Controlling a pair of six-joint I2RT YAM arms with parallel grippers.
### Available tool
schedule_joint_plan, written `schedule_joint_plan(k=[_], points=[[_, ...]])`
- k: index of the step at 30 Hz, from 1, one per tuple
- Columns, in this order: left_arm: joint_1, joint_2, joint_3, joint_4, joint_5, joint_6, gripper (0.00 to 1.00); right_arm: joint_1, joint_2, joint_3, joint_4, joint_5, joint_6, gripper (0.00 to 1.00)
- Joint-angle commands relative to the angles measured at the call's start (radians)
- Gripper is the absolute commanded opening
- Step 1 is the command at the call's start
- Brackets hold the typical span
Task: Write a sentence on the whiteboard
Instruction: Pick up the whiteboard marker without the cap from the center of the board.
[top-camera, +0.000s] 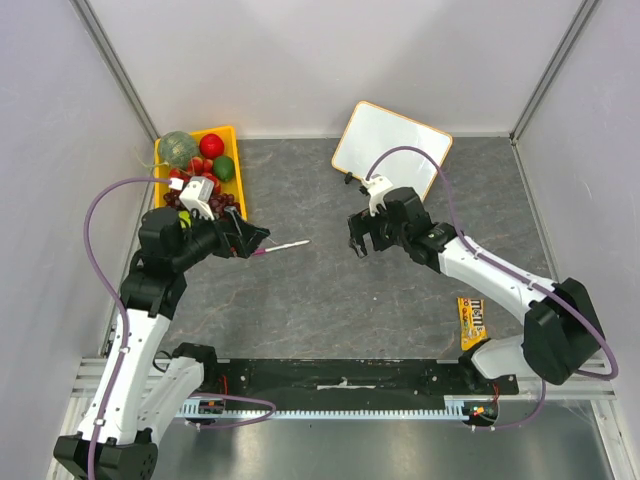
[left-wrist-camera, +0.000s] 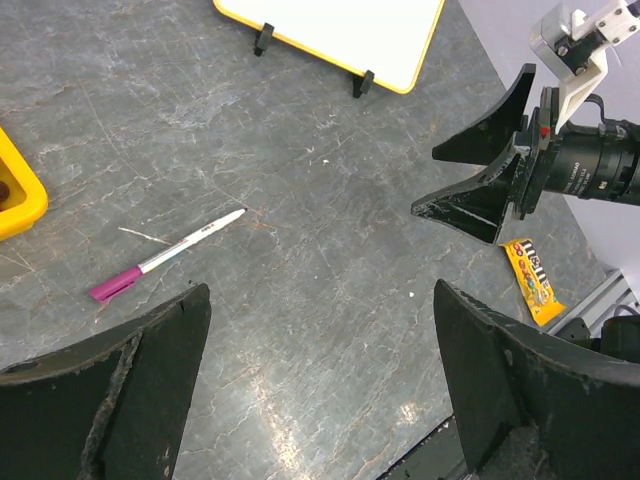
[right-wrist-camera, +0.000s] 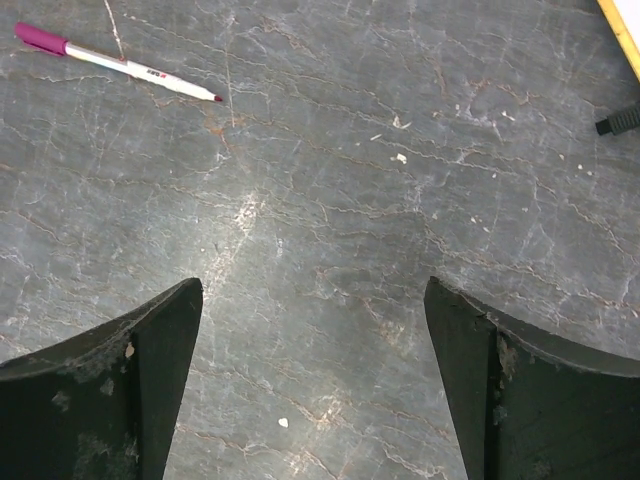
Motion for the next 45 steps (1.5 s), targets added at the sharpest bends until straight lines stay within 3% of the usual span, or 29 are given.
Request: schedule_joint_plan(k=[1,20,34,40,45], points=[[0.003,-0.025,0.016,0.047,-0.022,0.041,0.97,0.02,0.024,0.065,0.016,-0.015,-0.039,0.98],[0.002,-0.015,0.193,0.07,0.053,0.018,0.97,0.262,0.283,0.255,0.03,-0.009,-0.145,0.98],[0.002,-0.041,0.269,0.135,0.117,-0.016,0.99,0.316,0.605,0.579,0.005,0.038,-0.232,0.98],[0.004,-0.07,0.269,0.15,0.122,-0.012,1.0,0.316,0.744,0.751,-0.068,-0.051,-0.28,0.9],[0.001,-0.067,0.271,0.152,0.125,-0.01,1.0,0.316,0.882,0.916,-0.16,-0.025,-0.286,0.86]])
